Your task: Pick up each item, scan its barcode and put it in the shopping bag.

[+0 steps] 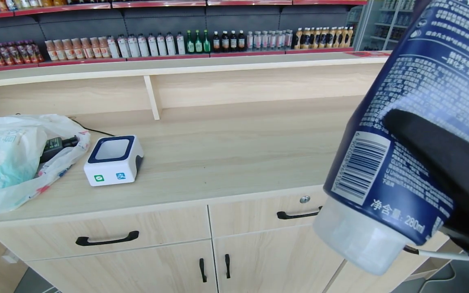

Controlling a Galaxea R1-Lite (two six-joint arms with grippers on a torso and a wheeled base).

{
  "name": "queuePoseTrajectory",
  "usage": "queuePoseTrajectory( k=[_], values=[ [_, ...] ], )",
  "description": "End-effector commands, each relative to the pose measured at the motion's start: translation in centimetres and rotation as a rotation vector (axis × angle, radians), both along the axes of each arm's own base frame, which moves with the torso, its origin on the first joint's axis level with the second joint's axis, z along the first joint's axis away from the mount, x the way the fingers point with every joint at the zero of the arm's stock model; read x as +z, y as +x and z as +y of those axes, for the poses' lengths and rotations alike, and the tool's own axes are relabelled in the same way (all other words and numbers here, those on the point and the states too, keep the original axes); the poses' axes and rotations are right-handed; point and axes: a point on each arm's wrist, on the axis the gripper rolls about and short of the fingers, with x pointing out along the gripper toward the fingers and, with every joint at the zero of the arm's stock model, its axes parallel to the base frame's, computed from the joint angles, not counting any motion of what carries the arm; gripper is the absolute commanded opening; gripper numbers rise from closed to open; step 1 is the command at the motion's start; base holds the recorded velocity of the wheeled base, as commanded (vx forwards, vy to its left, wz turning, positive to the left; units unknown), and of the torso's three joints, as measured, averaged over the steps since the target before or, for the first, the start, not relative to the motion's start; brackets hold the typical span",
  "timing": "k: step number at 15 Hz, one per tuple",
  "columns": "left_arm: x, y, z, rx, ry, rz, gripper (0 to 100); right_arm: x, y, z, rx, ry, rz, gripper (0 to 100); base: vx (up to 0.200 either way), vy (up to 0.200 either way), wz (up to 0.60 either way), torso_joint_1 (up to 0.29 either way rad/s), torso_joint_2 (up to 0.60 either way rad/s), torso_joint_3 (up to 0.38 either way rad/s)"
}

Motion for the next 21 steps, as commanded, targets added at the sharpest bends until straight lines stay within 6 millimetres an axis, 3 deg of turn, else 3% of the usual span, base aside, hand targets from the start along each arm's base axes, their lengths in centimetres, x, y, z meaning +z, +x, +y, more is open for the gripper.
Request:
queuePoseTrajectory(
  k=[1, 6, 9, 10, 12, 14, 16, 19, 21],
  values=[
    [0.0, 0.0, 0.0, 0.0, 0.0, 0.0, 100, -0.2, 0.4, 0.2, -0.035, -0.028, -0.033, 0, 0.0, 0.0, 0.0, 0.0, 0.0, 0.0],
    [0.0, 0.0, 0.0, 0.0, -0.001, 0.0, 100, -1.9, 2.5, 0.5, -0.232, -0.192, -0.181, 0, 0.0, 0.0, 0.0, 0.0, 0.0, 0.0],
    [0.0, 0.0, 0.0, 0.0, -0.001, 0.0, 100, -3.1, 6.1, -0.9, -0.443, -0.303, -0.219, 0, 0.0, 0.0, 0.0, 0.0, 0.0, 0.0],
    [0.0, 0.0, 0.0, 0.0, 0.0, 0.0, 100, -3.3, 8.6, -2.0, -0.613, -0.356, -0.238, 0, 0.0, 0.0, 0.0, 0.0, 0.0, 0.0],
    [0.0, 0.0, 0.0, 0.0, 0.0, 0.0, 100, -3.1, 10.8, -2.5, -0.79, -0.376, -0.234, 0, 0.0, 0.0, 0.0, 0.0, 0.0, 0.0],
    [0.0, 0.0, 0.0, 0.0, -0.003, 0.0, 100, -3.4, 11.6, -3.2, -0.89, -0.395, -0.196, 0, 0.0, 0.0, 0.0, 0.0, 0.0, 0.0],
    [0.0, 0.0, 0.0, 0.0, -0.003, 0.0, 100, -3.9, 12.6, -5.8, -1.015, -0.43, -0.159, 0, 0.0, 0.0, 0.0, 0.0, 0.0, 0.0],
    [0.0, 0.0, 0.0, 0.0, -0.006, 0.0, 100, -2.8, 14.6, -8.7, -1.154, -0.405, -0.166, 0, 0.0, 0.0, 0.0, 0.0, 0.0, 0.0],
    [0.0, 0.0, 0.0, 0.0, -0.006, 0.0, 100, -2.9, 15.2, -8.5, -1.152, -0.406, -0.168, 0, -0.2, 0.0, 0.0, 0.0, 0.0, 0.0]
  ],
)
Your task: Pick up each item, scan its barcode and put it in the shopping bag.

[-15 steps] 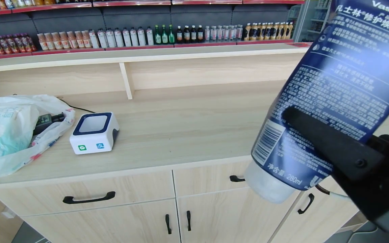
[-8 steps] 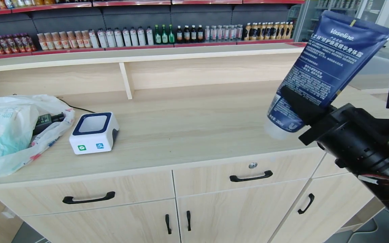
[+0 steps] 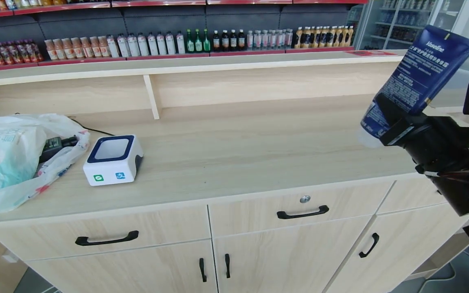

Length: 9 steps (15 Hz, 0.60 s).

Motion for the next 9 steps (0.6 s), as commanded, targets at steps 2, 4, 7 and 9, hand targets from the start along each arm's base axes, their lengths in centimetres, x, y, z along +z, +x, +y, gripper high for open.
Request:
queuePoseTrajectory(
  k=[2, 4, 7, 9],
  values=[
    [0.0, 0.0, 0.0, 0.0, 0.0, -0.001, 100, -0.36, 0.64, 0.12, 0.0, -0.001, 0.012, 0, -0.1, 0.0, 0.0, 0.013, 0.01, -0.001],
    [0.0, 0.0, 0.0, 0.0, 0.002, -0.001, 100, -0.52, 0.38, 0.13, 0.003, -0.003, 0.019, 0, 0.0, 0.0, 0.0, 0.0, 0.0, 0.0],
    [0.0, 0.0, 0.0, 0.0, 0.005, -0.001, 100, -0.38, 0.44, 0.28, 0.007, -0.002, 0.013, 0, 0.0, 0.2, 0.0, 0.006, -0.01, 0.002],
    [0.0, 0.0, 0.0, 0.0, 0.003, -0.001, 100, -0.51, 0.26, 0.23, 0.006, -0.005, 0.018, 0, 0.0, 0.2, 0.0, 0.012, 0.0, 0.0]
  ],
)
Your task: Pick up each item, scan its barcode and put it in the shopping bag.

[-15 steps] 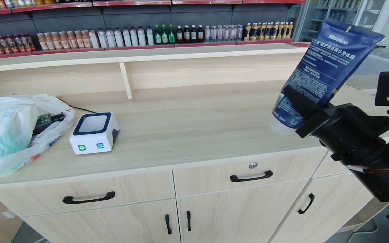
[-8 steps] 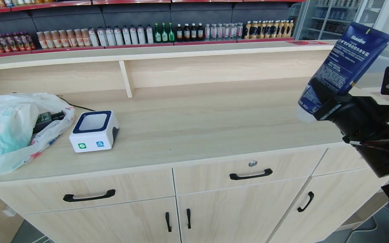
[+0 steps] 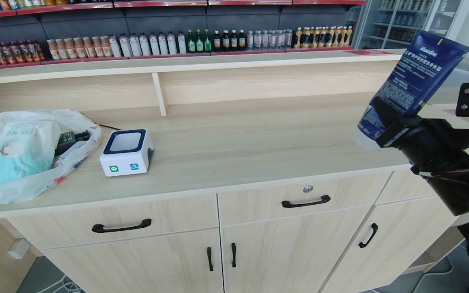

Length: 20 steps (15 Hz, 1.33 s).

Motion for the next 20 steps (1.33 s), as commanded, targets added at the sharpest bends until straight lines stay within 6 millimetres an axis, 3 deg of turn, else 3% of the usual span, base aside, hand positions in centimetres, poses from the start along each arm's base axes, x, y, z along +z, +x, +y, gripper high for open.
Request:
queuePoseTrajectory(
  k=[1, 6, 10, 20],
  values=[
    [0.0, 0.0, 0.0, 0.001, 0.0, -0.001, 100, 0.3, -0.4, 0.2, 0.014, 0.002, -0.01, 0, 0.0, 0.2, 0.0, 0.007, 0.0, -0.002],
    [0.0, 0.0, 0.0, 0.001, -0.002, -0.001, 100, 0.9, -1.5, 2.3, 0.101, 0.011, -0.034, 0, 0.0, 0.2, 0.0, 0.003, 0.0, 0.003],
    [0.0, 0.0, 0.0, 0.001, -0.005, -0.002, 100, 1.4, -2.2, 2.3, 0.114, 0.023, -0.048, 0, 0.0, 0.2, 0.0, 0.001, 0.0, 0.002],
    [0.0, 0.0, 0.0, 0.002, -0.011, -0.004, 100, 0.9, -1.8, 2.4, 0.13, 0.051, -0.022, 0, 0.0, 0.2, 0.0, 0.002, 0.0, 0.001]
  ],
)
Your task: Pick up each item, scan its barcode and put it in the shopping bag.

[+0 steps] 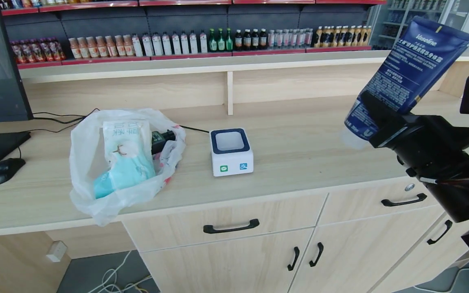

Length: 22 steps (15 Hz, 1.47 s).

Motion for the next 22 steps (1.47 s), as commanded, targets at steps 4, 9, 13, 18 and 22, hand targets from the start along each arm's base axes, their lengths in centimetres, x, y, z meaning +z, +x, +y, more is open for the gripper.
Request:
queuePoseTrajectory(
  k=[4, 9, 13, 18, 22],
  values=[
    [0.0, 0.0, 0.0, -0.001, 0.005, -0.001, 100, -0.2, 0.0, 0.0, 0.002, 0.002, 0.008, 0, 0.0, 0.1, 0.15, 0.004, 0.0, 0.002],
    [0.0, 0.0, 0.0, -0.001, 0.004, -0.003, 100, -0.2, 0.0, 0.1, 0.006, 0.0, 0.009, 0, 0.0, 0.0, 0.6, 0.004, 0.0, 0.001],
    [0.0, 0.0, 0.0, 0.0, 0.004, -0.003, 100, -0.3, 0.0, 0.1, 0.014, -0.018, 0.006, 0, 0.0, 0.0, 0.45, 0.001, 0.0, 0.003],
    [0.0, 0.0, 0.0, -0.001, 0.004, -0.004, 100, -2.4, 1.9, -1.9, 0.025, -0.402, -0.074, 0, 0.0, 0.0, 0.0, 0.0, 0.0, 0.0],
    [0.1, 0.0, 0.0, 0.0, 0.007, -0.006, 100, -2.7, 4.4, -2.3, -0.041, -0.607, -0.184, 0, 0.0, 0.0, 0.0, 0.0, 0.0, 0.0]
  ],
)
